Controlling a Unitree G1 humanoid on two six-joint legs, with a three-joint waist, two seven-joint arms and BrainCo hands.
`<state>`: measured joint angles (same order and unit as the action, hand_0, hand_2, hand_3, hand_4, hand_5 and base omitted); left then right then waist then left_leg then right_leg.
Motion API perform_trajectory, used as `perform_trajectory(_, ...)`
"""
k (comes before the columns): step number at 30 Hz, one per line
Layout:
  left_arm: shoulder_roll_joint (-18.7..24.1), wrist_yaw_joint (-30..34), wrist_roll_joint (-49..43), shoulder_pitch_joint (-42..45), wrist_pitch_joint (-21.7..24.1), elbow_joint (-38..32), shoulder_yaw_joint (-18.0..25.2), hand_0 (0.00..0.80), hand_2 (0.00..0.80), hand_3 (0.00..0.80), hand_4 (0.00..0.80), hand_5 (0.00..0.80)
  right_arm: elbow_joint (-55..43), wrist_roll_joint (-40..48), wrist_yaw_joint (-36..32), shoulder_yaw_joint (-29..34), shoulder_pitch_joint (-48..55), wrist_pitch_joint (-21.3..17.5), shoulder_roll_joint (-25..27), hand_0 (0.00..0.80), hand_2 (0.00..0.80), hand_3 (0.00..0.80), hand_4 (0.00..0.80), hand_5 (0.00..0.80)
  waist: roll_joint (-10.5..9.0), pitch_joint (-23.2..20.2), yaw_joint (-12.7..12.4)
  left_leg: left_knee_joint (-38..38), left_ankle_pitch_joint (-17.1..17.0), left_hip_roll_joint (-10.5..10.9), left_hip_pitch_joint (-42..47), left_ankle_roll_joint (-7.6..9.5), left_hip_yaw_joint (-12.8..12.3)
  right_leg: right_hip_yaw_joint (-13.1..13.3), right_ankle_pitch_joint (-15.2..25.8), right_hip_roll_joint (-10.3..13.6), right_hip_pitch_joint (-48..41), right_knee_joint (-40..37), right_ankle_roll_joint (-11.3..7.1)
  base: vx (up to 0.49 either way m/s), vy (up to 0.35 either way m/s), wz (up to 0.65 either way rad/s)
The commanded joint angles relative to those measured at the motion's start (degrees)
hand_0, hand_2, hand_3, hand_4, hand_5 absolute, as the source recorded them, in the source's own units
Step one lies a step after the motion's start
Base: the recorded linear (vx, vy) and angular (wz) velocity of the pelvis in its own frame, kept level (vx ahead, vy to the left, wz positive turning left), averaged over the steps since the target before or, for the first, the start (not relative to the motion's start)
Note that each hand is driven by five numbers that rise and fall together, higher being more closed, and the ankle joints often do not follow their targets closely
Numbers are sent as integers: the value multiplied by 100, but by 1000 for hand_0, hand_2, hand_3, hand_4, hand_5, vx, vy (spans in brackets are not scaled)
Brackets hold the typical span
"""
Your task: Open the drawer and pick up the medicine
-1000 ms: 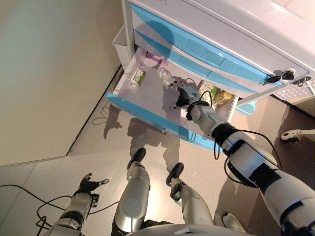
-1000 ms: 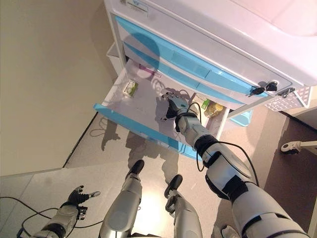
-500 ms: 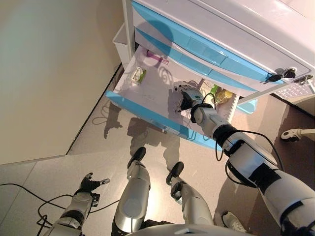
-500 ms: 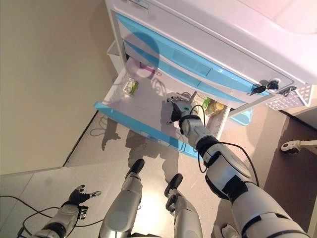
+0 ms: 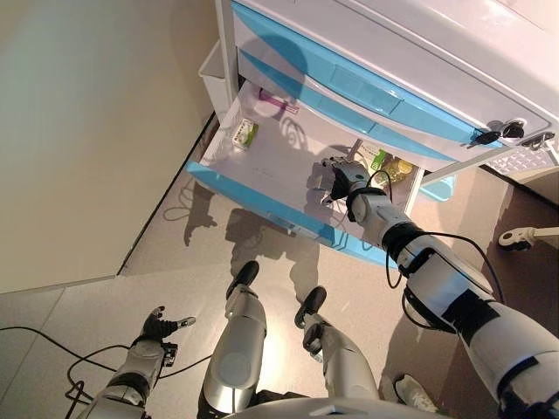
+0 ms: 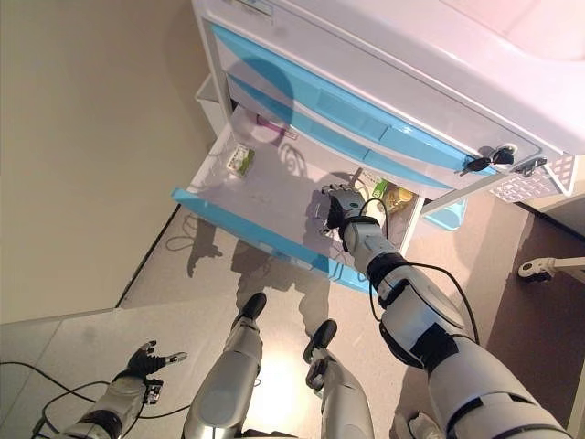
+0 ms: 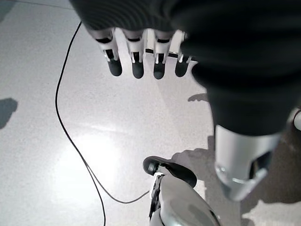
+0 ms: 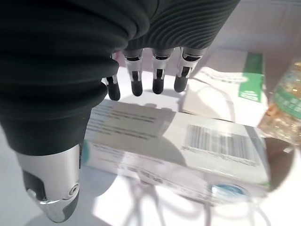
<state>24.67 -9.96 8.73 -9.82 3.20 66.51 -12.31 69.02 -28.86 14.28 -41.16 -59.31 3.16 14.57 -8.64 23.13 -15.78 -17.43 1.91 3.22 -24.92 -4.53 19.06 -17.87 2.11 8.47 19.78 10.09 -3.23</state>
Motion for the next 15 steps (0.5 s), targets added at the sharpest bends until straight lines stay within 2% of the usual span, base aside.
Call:
perform_trajectory(1, -37, -41, 181, 17, 56, 101, 15, 0, 0, 0, 0, 0, 0, -146, 179, 104, -289, 59, 471, 0, 0, 0, 0, 0, 135, 211, 45, 382, -392, 407, -60, 452, -83, 234, -257, 86, -12, 562, -320, 0, 0, 0)
perform_trajectory(15, -110, -49, 222, -15, 72, 63, -55, 0, 0, 0, 0, 0, 111, -113, 244, 196, -258, 109, 474, 0, 0, 0, 0, 0, 260, 283, 52, 385, -435, 440, -153, 465, -80, 231, -247, 106, 95, 591, -318, 0, 0, 0)
